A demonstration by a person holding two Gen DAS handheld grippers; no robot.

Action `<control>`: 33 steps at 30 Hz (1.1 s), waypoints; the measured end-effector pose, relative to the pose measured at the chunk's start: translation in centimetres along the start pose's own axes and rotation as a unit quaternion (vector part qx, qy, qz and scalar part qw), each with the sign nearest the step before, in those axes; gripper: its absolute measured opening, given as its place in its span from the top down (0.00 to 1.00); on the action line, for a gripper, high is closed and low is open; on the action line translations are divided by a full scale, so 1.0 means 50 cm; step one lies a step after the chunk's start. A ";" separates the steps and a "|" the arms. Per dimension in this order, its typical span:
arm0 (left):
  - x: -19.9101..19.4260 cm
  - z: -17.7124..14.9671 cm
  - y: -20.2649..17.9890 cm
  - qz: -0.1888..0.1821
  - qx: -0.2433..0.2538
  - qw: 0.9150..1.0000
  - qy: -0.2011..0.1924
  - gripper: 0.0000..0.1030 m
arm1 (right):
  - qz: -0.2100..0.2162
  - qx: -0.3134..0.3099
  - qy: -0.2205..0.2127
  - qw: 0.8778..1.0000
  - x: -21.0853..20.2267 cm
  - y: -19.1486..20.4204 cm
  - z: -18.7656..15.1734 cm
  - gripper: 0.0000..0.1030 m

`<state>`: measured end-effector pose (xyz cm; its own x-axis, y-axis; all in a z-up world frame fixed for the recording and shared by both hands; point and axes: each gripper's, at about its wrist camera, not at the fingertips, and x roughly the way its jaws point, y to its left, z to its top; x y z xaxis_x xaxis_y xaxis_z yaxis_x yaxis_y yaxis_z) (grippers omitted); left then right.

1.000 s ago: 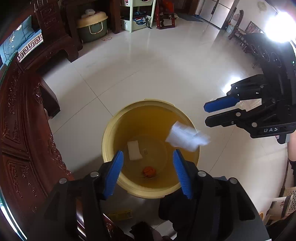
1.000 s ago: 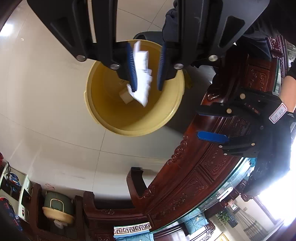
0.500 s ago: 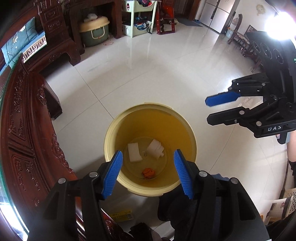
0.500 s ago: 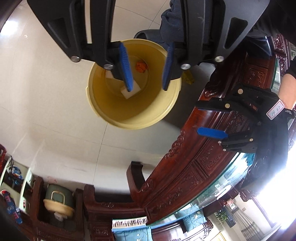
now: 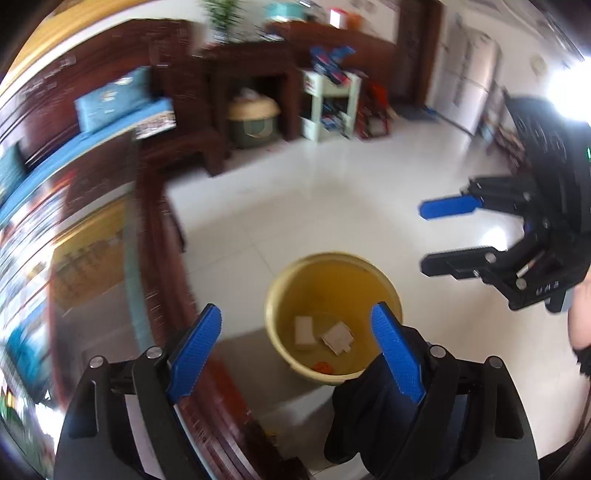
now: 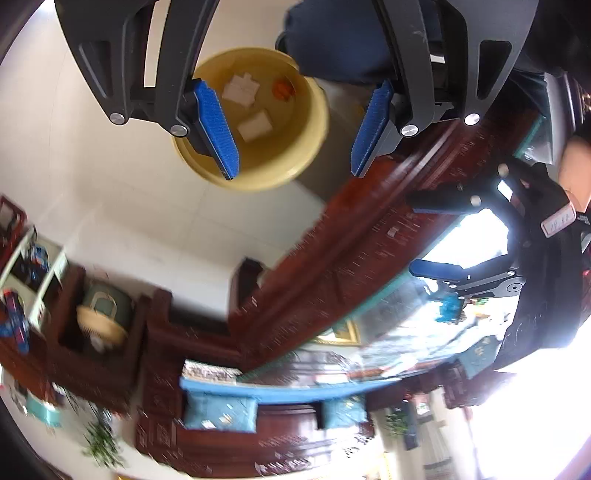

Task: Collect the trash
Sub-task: 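Return both grippers to the table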

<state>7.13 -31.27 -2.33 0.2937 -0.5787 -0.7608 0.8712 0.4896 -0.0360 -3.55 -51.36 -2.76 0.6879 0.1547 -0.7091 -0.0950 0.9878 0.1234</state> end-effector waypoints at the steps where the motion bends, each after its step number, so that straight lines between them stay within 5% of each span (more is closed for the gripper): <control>1: -0.028 -0.014 0.020 0.013 -0.017 1.000 -0.012 0.18 | 0.000 -0.012 -0.005 1.000 -0.001 0.022 0.010 0.36; 9: -0.216 -0.149 0.156 0.127 -0.126 0.981 -0.075 0.09 | 0.014 -0.076 -0.074 0.994 0.004 0.208 0.078 0.13; 21: -0.425 -0.363 0.321 0.267 -0.246 0.925 -0.108 0.04 | 0.072 -0.153 -0.118 0.978 0.065 0.512 0.159 0.08; 25: -0.463 -0.426 0.368 0.288 -0.281 0.908 -0.115 0.04 | 0.122 -0.120 -0.119 0.978 0.102 0.570 0.181 0.08; 33: -0.491 -0.502 0.455 0.276 -0.339 0.890 -0.128 0.04 | 0.154 -0.099 -0.060 0.981 0.236 0.666 0.223 0.08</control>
<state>9.86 10.47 -0.75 0.7592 -0.2161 -0.6140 0.1547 0.9762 -0.1523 9.42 -16.85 0.72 0.6833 0.4546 -0.5714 -0.4412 0.8806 0.1729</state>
